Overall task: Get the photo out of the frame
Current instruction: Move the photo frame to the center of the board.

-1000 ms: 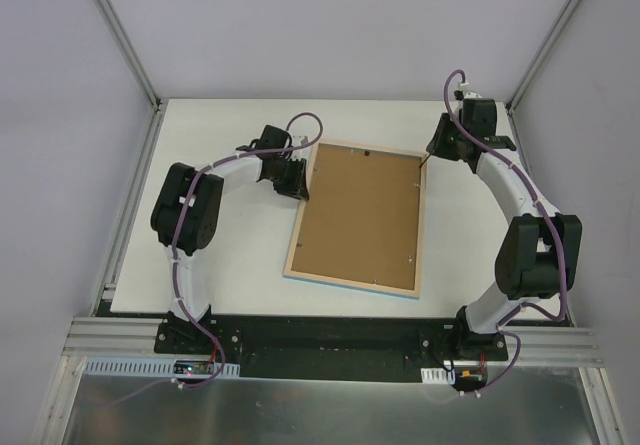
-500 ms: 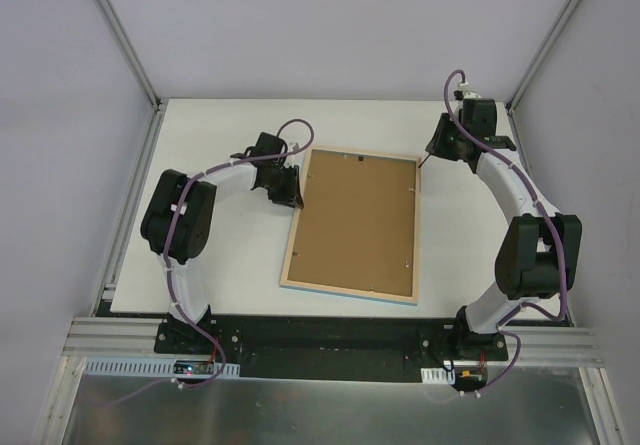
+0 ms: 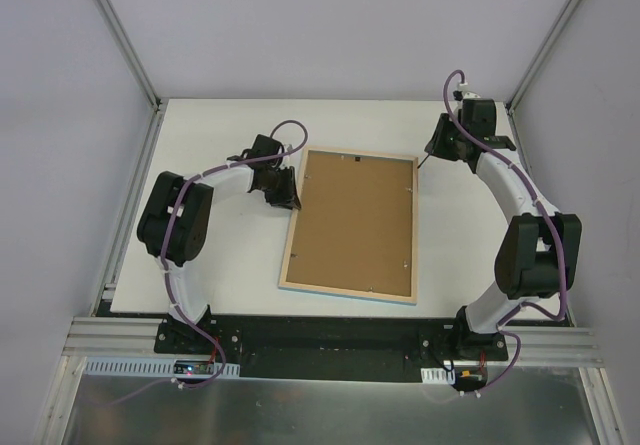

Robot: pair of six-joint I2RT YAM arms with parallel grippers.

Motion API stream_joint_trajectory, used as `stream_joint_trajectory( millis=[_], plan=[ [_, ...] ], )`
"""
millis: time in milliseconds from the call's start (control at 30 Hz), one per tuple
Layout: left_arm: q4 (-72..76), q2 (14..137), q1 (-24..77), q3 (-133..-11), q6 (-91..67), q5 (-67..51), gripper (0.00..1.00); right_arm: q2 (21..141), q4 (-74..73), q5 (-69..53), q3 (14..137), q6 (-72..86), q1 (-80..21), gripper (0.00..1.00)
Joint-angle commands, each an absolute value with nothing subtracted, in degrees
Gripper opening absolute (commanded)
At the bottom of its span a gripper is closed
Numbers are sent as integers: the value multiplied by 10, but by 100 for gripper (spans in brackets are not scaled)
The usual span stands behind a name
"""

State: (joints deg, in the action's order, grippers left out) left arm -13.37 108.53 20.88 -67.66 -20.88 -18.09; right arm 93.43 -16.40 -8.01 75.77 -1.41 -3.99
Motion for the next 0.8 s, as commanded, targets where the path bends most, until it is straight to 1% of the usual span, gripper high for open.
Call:
stream_joint_trajectory(
  millis=[0,100,133,267,367,500,567,767],
  plan=[
    [-176,1079,191,-650,-219,-140,0,940,-148,-89,761,-6,-41,1],
    [-173,1073,192,-650,-217,-160,0,948,-156,-84,769,-15,-48,1],
    [-172,1071,192,-652,-215,-163,1,950,-156,-82,770,-18,-50,1],
    [-171,1053,192,-664,-205,-170,12,957,-159,-78,773,-24,-60,1],
    [-171,1044,192,-679,-192,-181,22,967,-162,-76,780,-31,-69,1],
    [-172,1052,192,-714,-157,-189,32,978,-164,-67,787,-40,-81,1],
    [-172,1063,192,-734,-148,-176,35,983,-164,-64,789,-43,-86,1],
    [-173,1094,194,-754,-152,-159,38,997,-154,-40,787,-50,-107,1]
  ],
)
